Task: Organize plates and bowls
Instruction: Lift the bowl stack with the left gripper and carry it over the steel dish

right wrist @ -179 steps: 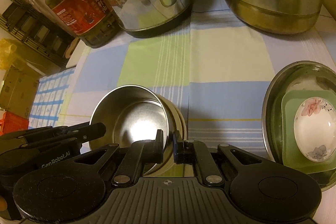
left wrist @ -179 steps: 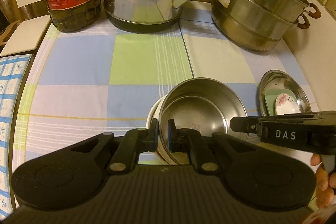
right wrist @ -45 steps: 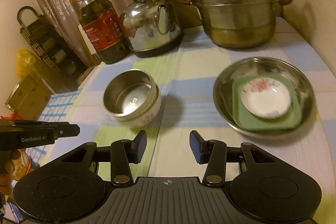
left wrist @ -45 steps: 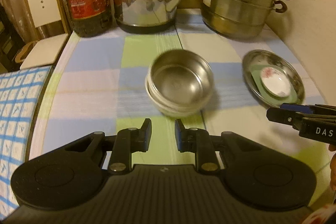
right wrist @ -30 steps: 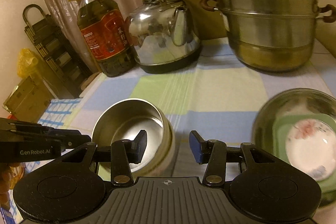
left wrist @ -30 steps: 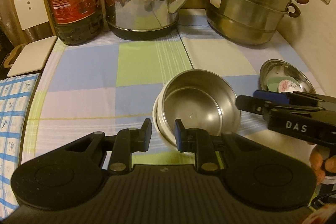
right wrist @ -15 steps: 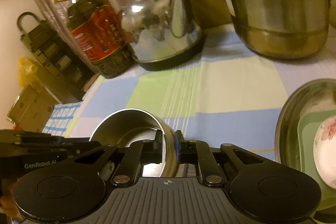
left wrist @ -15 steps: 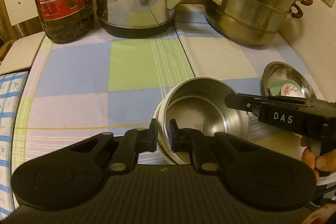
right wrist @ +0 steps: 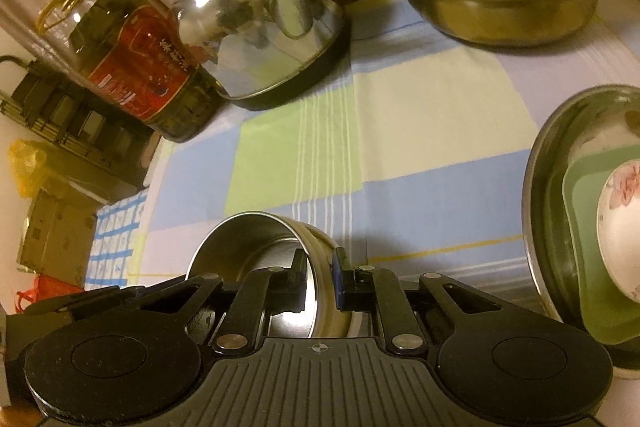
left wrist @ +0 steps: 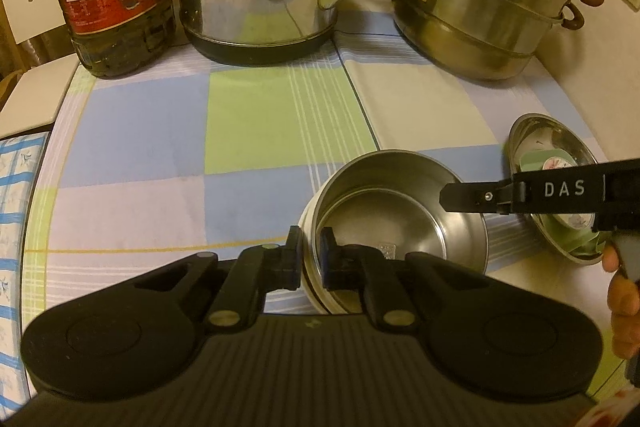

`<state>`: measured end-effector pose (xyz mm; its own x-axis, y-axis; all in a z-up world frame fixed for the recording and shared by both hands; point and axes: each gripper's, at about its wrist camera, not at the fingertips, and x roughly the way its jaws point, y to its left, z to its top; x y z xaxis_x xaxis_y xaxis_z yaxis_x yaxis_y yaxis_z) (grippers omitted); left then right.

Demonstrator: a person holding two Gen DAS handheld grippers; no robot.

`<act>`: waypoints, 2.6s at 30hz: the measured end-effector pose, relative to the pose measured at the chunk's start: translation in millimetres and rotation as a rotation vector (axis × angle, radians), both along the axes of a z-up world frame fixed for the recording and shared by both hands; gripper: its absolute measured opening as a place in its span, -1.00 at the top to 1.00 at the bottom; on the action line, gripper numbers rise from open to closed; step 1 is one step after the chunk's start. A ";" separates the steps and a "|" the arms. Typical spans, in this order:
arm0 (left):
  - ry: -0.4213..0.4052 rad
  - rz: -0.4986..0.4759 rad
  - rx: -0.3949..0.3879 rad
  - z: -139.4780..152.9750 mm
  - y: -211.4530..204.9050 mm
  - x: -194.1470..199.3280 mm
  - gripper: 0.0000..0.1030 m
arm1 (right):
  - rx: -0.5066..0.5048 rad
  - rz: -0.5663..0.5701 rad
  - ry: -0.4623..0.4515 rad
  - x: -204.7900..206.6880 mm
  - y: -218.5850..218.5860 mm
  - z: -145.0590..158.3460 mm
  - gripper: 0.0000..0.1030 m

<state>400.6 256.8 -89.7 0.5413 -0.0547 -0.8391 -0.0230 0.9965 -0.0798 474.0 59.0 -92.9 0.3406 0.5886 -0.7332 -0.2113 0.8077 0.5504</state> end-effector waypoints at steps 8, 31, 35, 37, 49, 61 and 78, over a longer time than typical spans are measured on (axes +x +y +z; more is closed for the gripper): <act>-0.001 -0.001 -0.006 0.6 1.2 0.0 0.84 | 0.000 0.014 -0.005 -0.7 -0.2 0.8 0.74; 0.077 0.017 -0.057 -15.8 4.7 9.7 0.62 | -0.137 0.068 0.011 -3.6 21.7 -12.3 0.41; 0.083 0.021 -0.068 -17.5 7.3 10.7 0.65 | -0.136 0.067 0.028 -0.3 21.7 -16.1 0.43; 0.082 0.018 -0.066 -17.9 6.9 11.3 0.65 | -0.147 0.069 0.032 0.9 22.3 -16.8 0.48; 0.104 0.013 -0.047 -16.0 2.0 0.0 0.66 | -0.192 0.120 0.086 -7.8 23.4 -12.6 0.57; 0.150 0.002 -0.033 -13.6 -9.8 -35.2 0.65 | -0.229 0.162 0.149 -49.6 14.7 -3.4 0.57; 0.163 0.001 -0.015 -18.1 -17.1 -42.0 0.67 | -0.276 0.096 0.104 -68.0 17.3 -2.1 0.57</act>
<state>358.6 239.6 -107.7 0.3983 -0.0676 -0.9148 -0.0383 0.9952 -0.0902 406.0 76.3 -95.0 0.2082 0.3882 -0.8978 -0.2477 0.9089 0.3355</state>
